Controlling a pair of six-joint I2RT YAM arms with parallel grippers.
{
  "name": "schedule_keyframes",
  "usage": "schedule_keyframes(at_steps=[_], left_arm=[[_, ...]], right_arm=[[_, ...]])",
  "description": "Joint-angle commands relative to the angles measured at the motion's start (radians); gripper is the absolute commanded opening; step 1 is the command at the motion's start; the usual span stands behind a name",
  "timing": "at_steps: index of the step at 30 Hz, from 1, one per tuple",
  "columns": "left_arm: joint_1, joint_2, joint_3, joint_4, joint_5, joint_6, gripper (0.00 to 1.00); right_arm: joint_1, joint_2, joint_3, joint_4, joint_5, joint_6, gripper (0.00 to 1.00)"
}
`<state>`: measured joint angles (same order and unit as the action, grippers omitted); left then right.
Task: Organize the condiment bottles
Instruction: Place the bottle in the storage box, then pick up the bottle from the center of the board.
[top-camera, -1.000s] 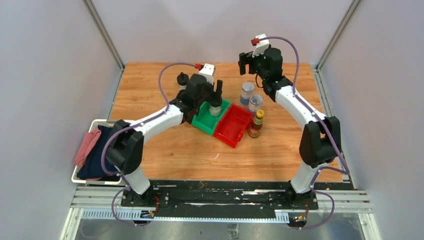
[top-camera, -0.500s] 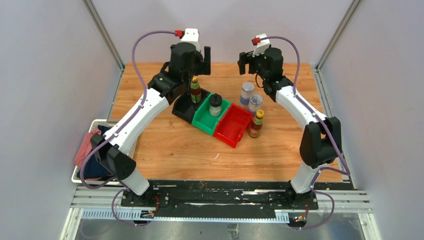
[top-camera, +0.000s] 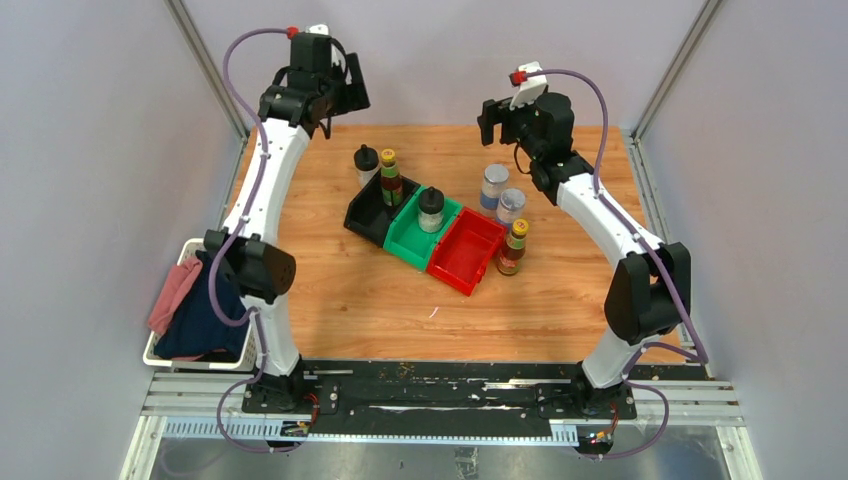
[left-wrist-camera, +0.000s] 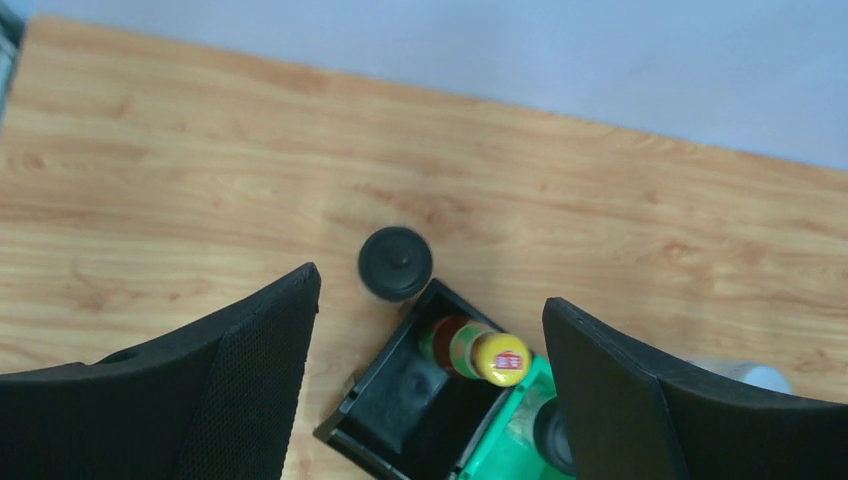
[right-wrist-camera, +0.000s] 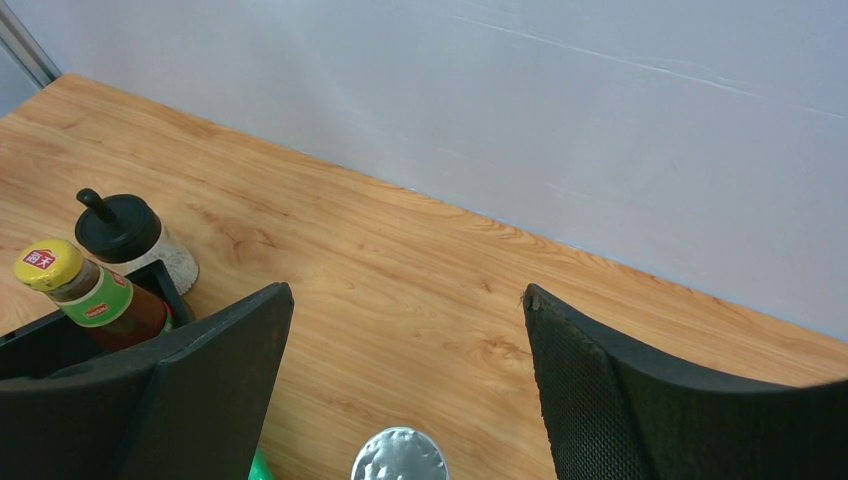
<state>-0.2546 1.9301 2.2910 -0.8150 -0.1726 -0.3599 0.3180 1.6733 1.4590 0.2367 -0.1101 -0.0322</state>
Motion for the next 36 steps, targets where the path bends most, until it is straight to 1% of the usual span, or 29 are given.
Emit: schedule_keyframes(at_steps=[1,7,11,13,15,18,23,26,31,36], left_arm=[[0.038,0.104,0.001,-0.119,0.139,-0.045,0.87],[0.046,0.181,0.012,-0.111,0.162,0.004,0.86],[0.046,0.163,-0.046,-0.048,0.144,0.062,0.85],[0.050,0.132,-0.120,0.012,0.132,0.082,0.85],[0.056,0.082,-0.226,0.120,0.140,0.098,0.84],[0.072,-0.004,-0.390,0.248,0.176,0.138,0.83],[0.101,-0.123,-0.583,0.413,0.249,0.231,0.85],[0.111,-0.170,-0.651,0.466,0.279,0.280,0.86],[0.120,-0.204,-0.716,0.494,0.331,0.357,0.87],[0.135,-0.236,-0.827,0.574,0.423,0.434,0.88]], right_arm=[[-0.003,-0.030,-0.009,-0.006,-0.004,0.006,0.89],[-0.003,-0.019,-0.002,-0.012,0.000,-0.003,0.89],[-0.003,-0.006,0.007,-0.015,0.000,-0.003,0.89],[-0.004,0.000,0.012,-0.016,0.000,-0.004,0.89],[-0.004,0.003,0.015,-0.017,-0.001,-0.006,0.89],[-0.003,0.009,0.019,-0.019,-0.001,-0.008,0.89],[-0.003,0.011,0.023,-0.017,-0.007,-0.003,0.89],[-0.003,0.011,0.020,-0.015,-0.014,0.002,0.89],[-0.003,0.007,0.016,-0.013,-0.017,0.005,0.89],[-0.003,0.002,0.010,-0.010,-0.016,0.003,0.89]])
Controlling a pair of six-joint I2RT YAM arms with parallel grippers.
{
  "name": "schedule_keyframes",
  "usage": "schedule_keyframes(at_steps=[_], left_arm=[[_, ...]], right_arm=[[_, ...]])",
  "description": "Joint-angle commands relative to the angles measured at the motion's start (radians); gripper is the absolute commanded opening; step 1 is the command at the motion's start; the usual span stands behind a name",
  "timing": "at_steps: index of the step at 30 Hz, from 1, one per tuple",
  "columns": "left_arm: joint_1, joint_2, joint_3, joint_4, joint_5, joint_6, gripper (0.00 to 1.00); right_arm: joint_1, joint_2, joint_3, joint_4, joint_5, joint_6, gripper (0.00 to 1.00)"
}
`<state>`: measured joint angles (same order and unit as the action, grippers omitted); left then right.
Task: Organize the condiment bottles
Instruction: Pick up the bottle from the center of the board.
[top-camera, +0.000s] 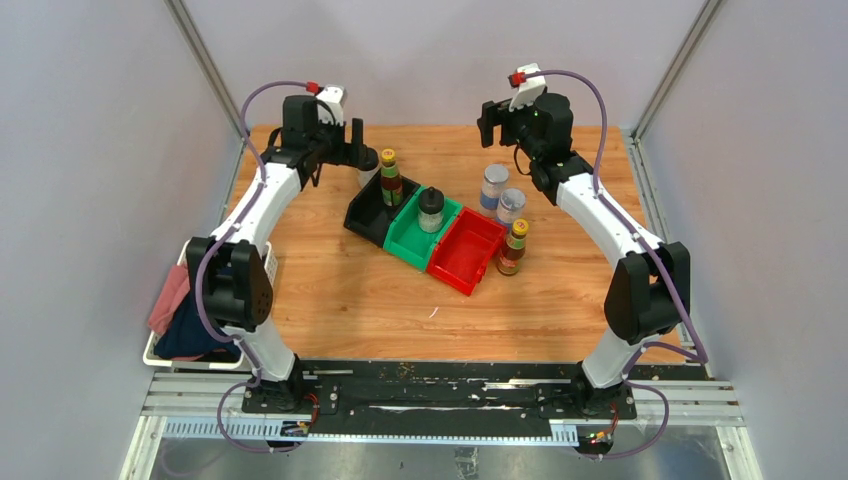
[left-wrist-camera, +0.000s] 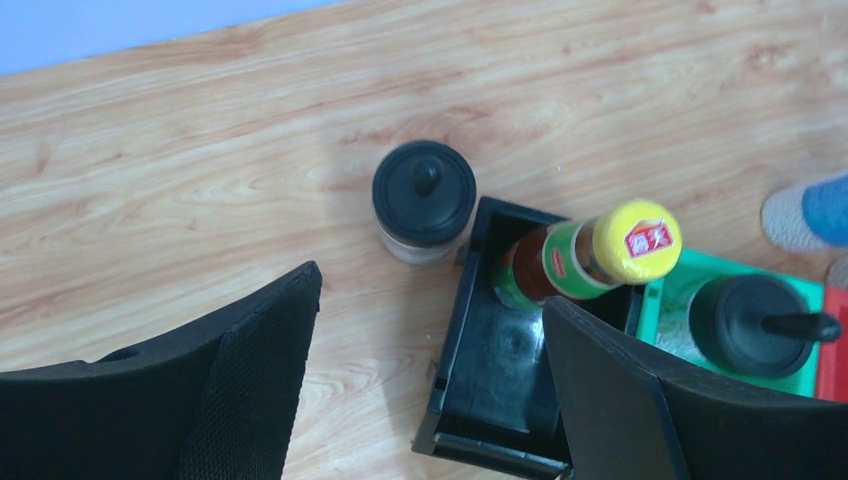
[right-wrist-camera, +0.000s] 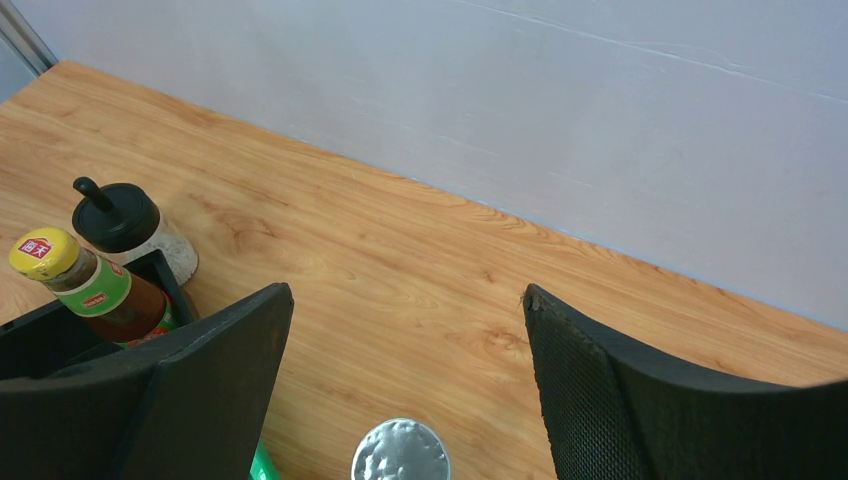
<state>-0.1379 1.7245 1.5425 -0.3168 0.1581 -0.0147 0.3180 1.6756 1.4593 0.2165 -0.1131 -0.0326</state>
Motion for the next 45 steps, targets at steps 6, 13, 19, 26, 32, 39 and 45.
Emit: schedule_keyframes(at_steps=[6,13,19,26,32,39,45], left_arm=[[0.070,-0.088,-0.252,0.282,0.185,0.082,0.89],[0.091,-0.078,-0.326,0.414,0.164,0.068,1.00],[0.095,-0.027,-0.319,0.475,0.154,0.085,0.99],[0.104,0.024,-0.288,0.507,0.204,0.146,0.97],[0.105,0.056,-0.255,0.537,0.248,0.182,0.88],[0.106,0.096,-0.234,0.579,0.276,0.192,0.83],[0.107,0.153,-0.204,0.579,0.304,0.177,0.85]], right_arm=[[-0.005,0.003,0.011,0.008,-0.011,0.000,0.89],[-0.004,0.018,0.019,0.002,-0.010,-0.009,0.89],[-0.005,0.028,0.029,-0.010,0.005,-0.026,0.89],[-0.004,0.060,0.068,-0.038,0.005,-0.038,0.89],[-0.005,0.070,0.087,-0.055,0.012,-0.048,0.89],[-0.005,0.057,0.096,-0.071,0.022,-0.063,0.89],[-0.003,0.050,0.104,-0.080,0.023,-0.071,0.89]])
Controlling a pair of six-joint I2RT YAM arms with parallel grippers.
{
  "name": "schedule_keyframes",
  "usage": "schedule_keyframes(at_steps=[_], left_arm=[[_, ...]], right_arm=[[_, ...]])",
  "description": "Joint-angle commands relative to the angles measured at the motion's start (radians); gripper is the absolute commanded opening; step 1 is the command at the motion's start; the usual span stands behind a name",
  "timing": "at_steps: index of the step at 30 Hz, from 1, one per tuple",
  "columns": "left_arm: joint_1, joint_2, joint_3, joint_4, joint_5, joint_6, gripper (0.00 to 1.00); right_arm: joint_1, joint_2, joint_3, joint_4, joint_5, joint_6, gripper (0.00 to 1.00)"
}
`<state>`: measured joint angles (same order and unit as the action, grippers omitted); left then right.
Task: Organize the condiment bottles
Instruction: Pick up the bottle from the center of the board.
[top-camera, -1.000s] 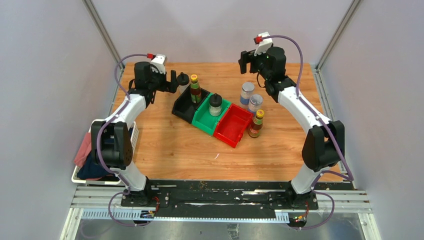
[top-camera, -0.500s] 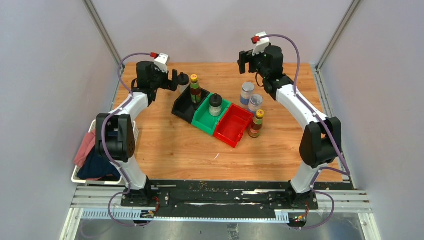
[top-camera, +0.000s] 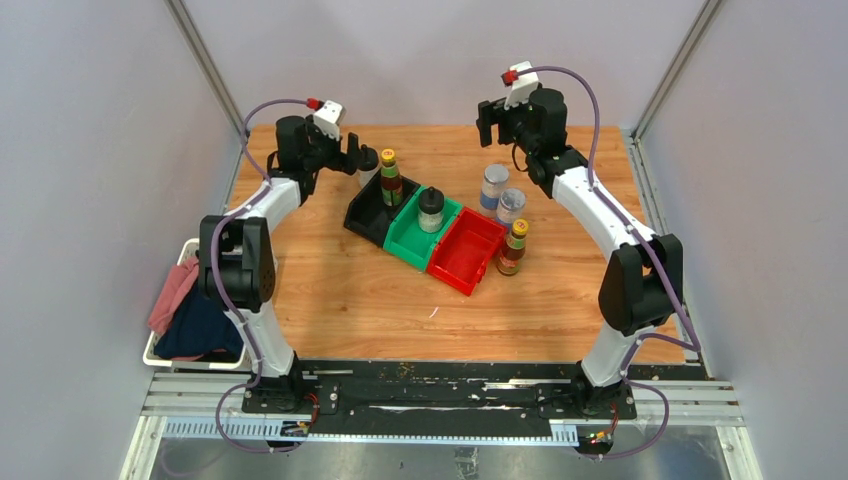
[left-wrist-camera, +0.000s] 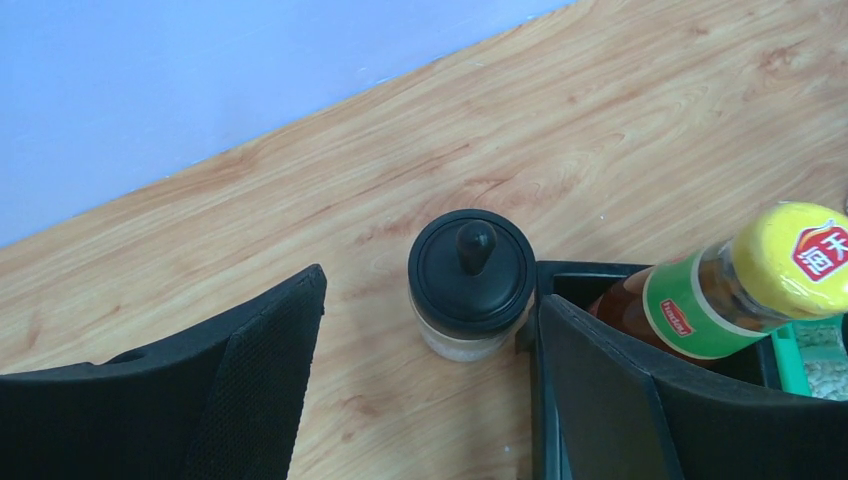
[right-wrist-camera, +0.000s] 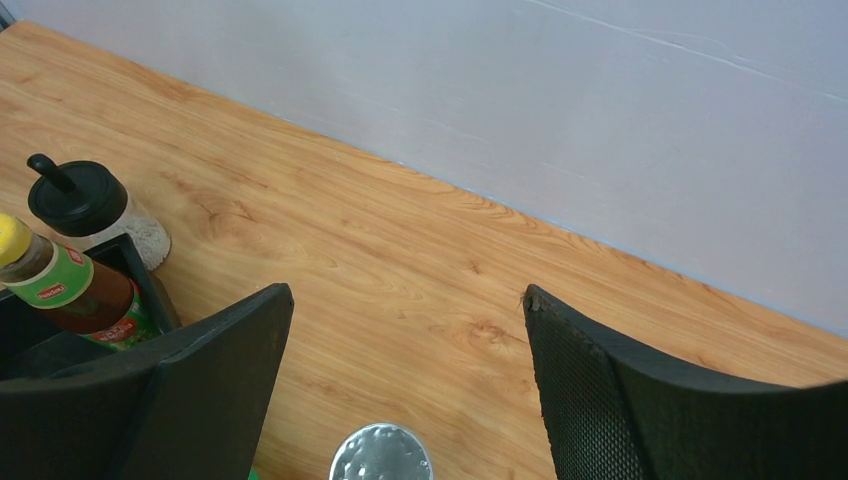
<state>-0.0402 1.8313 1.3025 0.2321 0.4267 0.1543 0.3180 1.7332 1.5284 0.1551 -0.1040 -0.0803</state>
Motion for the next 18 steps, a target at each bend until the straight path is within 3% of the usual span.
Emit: schedule_keyframes(at_steps=[1,18], left_arm=[[0.010,0.053,0.040,0.030,0.038,0.010,0.85],[0.012,0.085,0.070,0.049,0.111,0.098,0.85]], right_arm=[[-0.003,-0.009,0.036,-0.020,0.015,-0.025,0.89],[0.002,0.055,0.136,-0.080,0.035,-0.055,0.89]])
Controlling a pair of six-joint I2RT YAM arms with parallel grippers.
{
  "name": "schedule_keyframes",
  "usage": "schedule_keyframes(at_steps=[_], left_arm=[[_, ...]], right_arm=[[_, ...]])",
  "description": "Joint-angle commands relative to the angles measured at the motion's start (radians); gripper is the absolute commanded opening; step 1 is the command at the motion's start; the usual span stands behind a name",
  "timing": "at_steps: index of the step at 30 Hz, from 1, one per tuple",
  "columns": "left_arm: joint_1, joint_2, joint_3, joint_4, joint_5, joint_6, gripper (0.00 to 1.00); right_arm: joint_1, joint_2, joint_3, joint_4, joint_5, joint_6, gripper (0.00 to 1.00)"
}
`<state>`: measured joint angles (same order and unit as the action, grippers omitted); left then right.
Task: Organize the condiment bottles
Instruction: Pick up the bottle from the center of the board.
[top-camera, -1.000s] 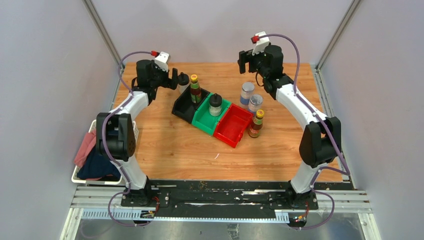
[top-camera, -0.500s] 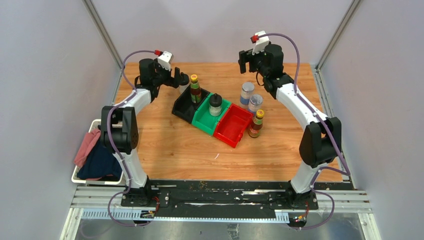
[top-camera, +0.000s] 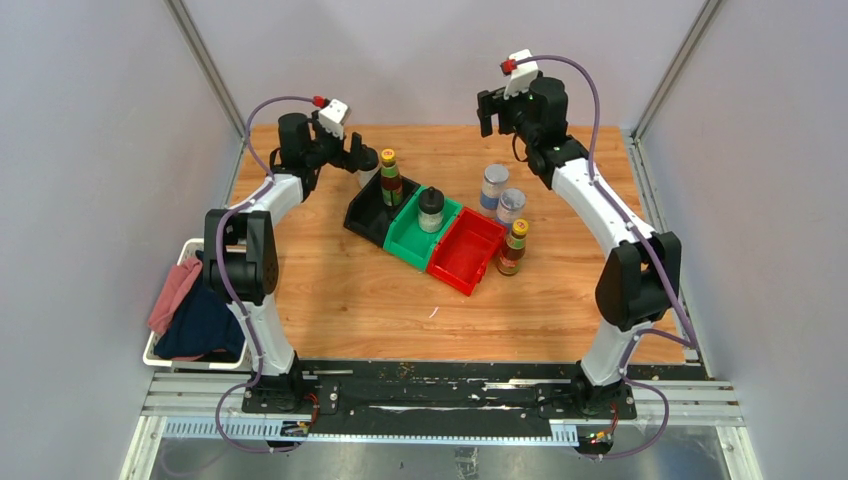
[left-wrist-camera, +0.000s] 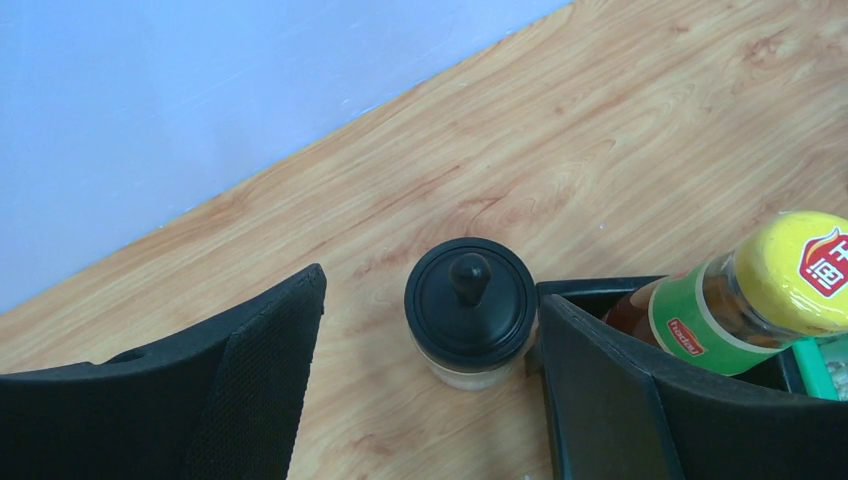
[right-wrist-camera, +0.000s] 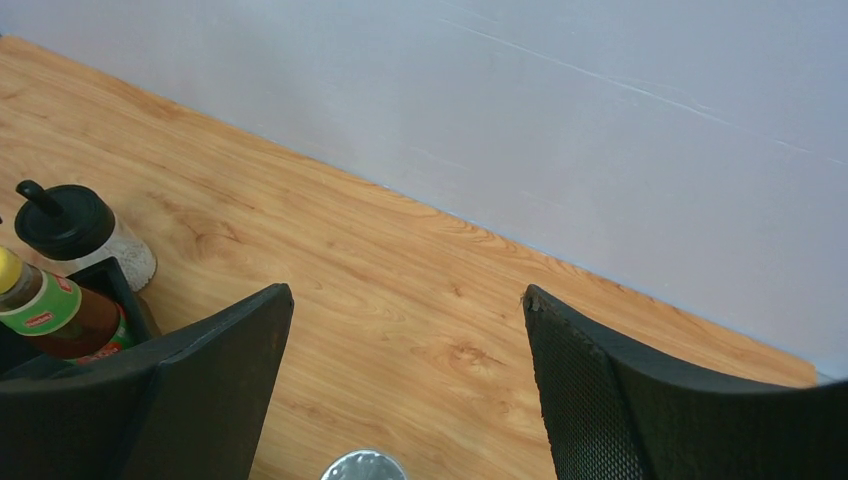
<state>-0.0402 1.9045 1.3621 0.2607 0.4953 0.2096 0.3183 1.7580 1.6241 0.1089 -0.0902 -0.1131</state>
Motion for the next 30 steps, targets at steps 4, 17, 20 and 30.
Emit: schedule_keyframes(at_steps=[4,17,20,30], left_arm=[[0.011,0.027,0.017,0.020,0.074,0.044,0.85],[0.011,0.074,0.032,-0.014,0.095,0.054,0.85],[0.011,0.089,0.046,-0.026,0.100,0.053,0.85],[0.008,0.135,0.082,-0.059,0.119,0.046,0.86]], right_arm=[[0.001,0.034,0.048,-0.043,0.029,-0.035,0.89],[0.001,0.040,0.051,-0.052,0.038,-0.053,0.89],[0.001,0.040,0.051,-0.052,0.037,-0.053,0.89],[0.001,0.047,0.052,-0.054,0.037,-0.053,0.89]])
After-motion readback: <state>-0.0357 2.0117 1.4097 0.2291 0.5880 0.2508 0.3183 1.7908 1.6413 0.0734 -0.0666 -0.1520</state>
